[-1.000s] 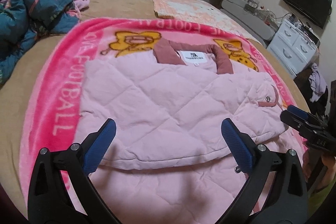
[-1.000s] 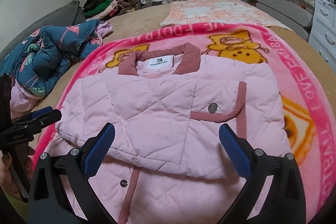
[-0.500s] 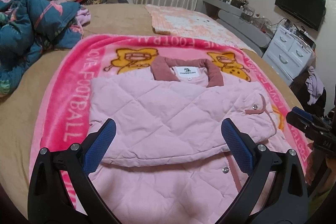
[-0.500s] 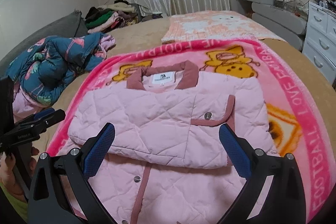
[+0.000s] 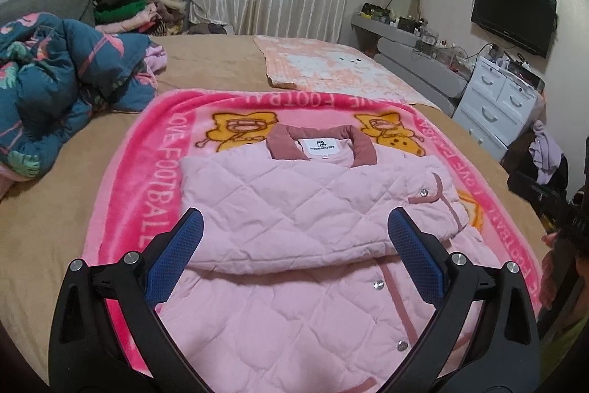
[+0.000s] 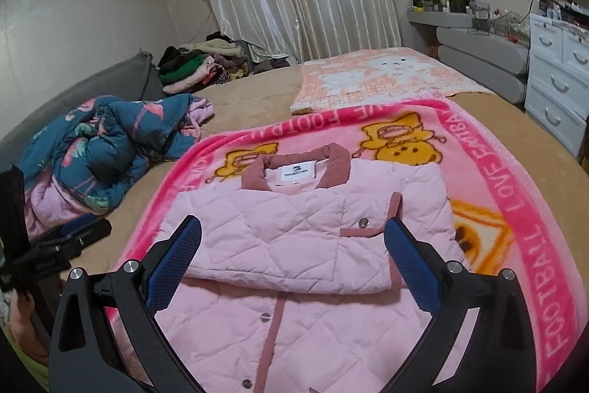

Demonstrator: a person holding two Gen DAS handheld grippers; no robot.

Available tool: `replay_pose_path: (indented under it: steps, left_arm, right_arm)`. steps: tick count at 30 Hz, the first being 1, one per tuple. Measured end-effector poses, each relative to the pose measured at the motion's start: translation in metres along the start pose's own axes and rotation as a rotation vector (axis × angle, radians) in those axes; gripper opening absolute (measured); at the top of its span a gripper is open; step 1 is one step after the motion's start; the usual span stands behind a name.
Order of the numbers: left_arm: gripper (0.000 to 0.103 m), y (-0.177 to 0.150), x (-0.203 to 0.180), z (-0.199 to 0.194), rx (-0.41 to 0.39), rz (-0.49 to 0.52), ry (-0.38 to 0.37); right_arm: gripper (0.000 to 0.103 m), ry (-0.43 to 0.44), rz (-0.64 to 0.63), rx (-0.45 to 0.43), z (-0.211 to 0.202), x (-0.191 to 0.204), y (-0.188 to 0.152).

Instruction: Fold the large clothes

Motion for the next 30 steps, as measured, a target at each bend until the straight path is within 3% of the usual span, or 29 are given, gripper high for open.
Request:
replay_pose_path:
  steps: [13, 30]
  left_arm:
    - [0.094, -0.007, -0.011, -0.052, -0.061, -0.032, 0.0]
    - [0.094, -0.026, -0.039, -0.102, -0.072, -0.009, -0.002]
  right_arm:
    - [0.099, -0.004, -0.009, -0.081, -0.053, 0.003, 0.017]
    - [0.099, -0.002, -0.016, -0.098, -0.115, -0.01, 0.008]
Point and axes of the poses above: each gripper's, at about its wrist camera, not at the fingertips, and z roughly the way its jaws point, x to its left, y to its top, the point moved 1 cm from there along z, roughly the way its jaws point, and after that the axes turned 15 degrees about -x, right-handed, at the moved point
